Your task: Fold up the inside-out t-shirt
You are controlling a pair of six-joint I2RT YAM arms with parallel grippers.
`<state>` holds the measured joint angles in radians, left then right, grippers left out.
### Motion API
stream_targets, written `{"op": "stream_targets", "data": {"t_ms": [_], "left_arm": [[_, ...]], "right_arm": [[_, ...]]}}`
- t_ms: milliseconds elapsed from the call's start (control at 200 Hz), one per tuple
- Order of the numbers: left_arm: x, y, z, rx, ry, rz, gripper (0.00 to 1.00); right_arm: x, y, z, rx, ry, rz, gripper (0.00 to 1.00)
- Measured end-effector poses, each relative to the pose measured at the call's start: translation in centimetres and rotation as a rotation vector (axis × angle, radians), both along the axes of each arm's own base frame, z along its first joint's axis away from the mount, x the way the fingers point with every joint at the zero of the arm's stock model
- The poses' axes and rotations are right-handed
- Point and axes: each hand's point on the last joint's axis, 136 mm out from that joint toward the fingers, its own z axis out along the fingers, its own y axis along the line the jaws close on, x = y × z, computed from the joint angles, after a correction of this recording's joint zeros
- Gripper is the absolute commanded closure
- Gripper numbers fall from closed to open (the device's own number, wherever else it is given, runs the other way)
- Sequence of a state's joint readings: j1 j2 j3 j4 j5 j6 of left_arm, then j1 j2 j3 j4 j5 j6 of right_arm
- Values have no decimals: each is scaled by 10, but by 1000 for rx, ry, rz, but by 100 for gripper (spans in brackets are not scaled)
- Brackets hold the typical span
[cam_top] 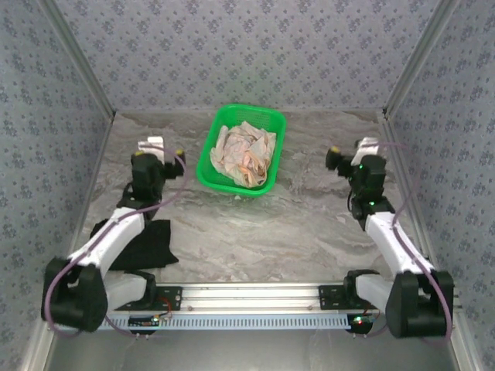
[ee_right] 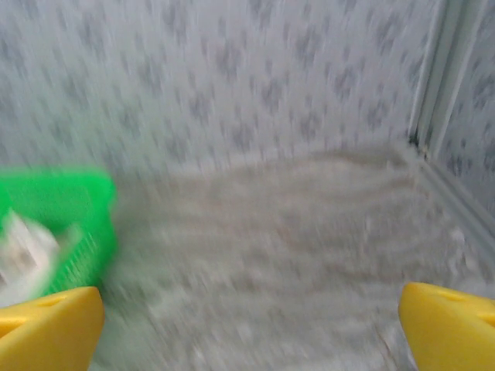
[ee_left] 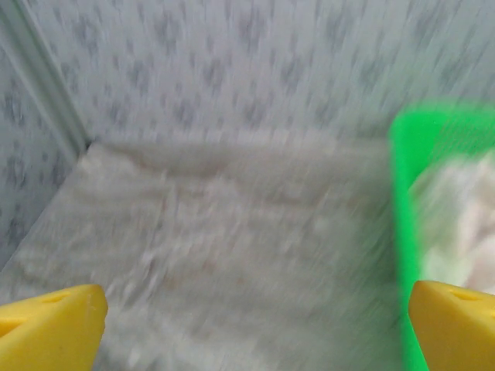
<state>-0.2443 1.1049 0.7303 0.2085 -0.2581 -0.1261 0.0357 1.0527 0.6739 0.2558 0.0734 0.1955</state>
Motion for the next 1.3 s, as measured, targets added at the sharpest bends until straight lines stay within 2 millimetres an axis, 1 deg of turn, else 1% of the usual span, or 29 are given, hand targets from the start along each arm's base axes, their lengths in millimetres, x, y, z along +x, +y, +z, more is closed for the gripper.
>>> {"op": "stream_targets", "data": {"t_ms": [25, 60, 90, 130, 175, 195, 205, 235, 255, 260, 285, 305, 380, 440, 485, 525, 585, 685, 750, 805, 900, 994, 999, 1094, 1119, 1134, 1199, 1284, 1299], "left_arm": [[-1, -1, 16, -42, -29, -1, 0], [-3, -4, 36, -119, -65, -8, 0], [-3, -6, 43, -171, -75, -22, 0], [-4, -11, 43, -223, -59, -57, 0], [-5, -19, 36, -265, -14, -98, 0], [-5, -23, 33, -282, 12, -113, 0], [-5, -25, 32, -287, 23, -116, 0], [-3, -32, 22, -298, 79, -134, 0], [-2, -40, 14, -302, 125, -150, 0], [-2, -41, 12, -301, 132, -153, 0], [-1, -50, 4, -299, 181, -172, 0], [-2, -57, -2, -294, 213, -190, 0], [-8, -89, -18, -271, 312, -265, 0], [-16, -116, -27, -249, 365, -332, 0], [-19, -133, -32, -236, 399, -370, 0], [-18, -147, -37, -224, 432, -397, 0], [-10, -163, -42, -208, 466, -417, 0], [18, -184, -58, -190, 510, -422, 0], [36, -197, -75, -177, 548, -417, 0], [51, -208, -94, -164, 592, -412, 0], [69, -226, -130, -134, 678, -406, 0], [77, -240, -164, -88, 757, -392, 0], [77, -242, -169, -82, 766, -390, 0], [83, -251, -196, -25, 823, -356, 0], [85, -254, -201, -13, 831, -350, 5], [87, -254, -206, -6, 834, -343, 9], [91, -255, -217, 31, 841, -314, 38], [97, -254, -212, 43, 821, -298, 69], [98, -254, -211, 43, 819, -297, 77]], "right_arm": [[0, 0, 15, 36, -26, -4, 0], [1, 1, 25, 68, -31, -2, 1], [2, 4, 30, 91, -25, 2, 1], [6, 15, 31, 103, 7, 23, 1], [12, 37, 28, 103, 49, 70, 2], [16, 52, 23, 98, 79, 107, 2], [17, 57, 21, 95, 91, 115, 3], [22, 80, 11, 83, 142, 168, 4], [24, 93, 6, 76, 170, 195, 5], [24, 100, 2, 70, 184, 211, 5], [26, 114, -5, 59, 218, 240, 5], [27, 132, -14, 38, 258, 279, 6], [32, 178, -36, -23, 354, 353, 6], [34, 202, -48, -55, 406, 380, 6], [35, 212, -54, -67, 433, 384, 5], [35, 212, -58, -62, 454, 373, 5], [35, 202, -62, -47, 488, 338, 5], [38, 177, -68, -19, 533, 266, 5], [36, 163, -73, -1, 566, 226, 5], [33, 155, -75, 18, 590, 201, 5], [26, 153, -73, 57, 607, 197, 6], [19, 156, -71, 97, 614, 213, 6], [18, 157, -71, 100, 615, 214, 6], [15, 161, -74, 133, 632, 230, 6], [14, 163, -76, 139, 638, 233, 6], [13, 164, -76, 142, 641, 235, 6], [12, 166, -79, 157, 653, 243, 6], [12, 169, -85, 167, 671, 249, 6], [12, 169, -86, 168, 674, 249, 6]]}}
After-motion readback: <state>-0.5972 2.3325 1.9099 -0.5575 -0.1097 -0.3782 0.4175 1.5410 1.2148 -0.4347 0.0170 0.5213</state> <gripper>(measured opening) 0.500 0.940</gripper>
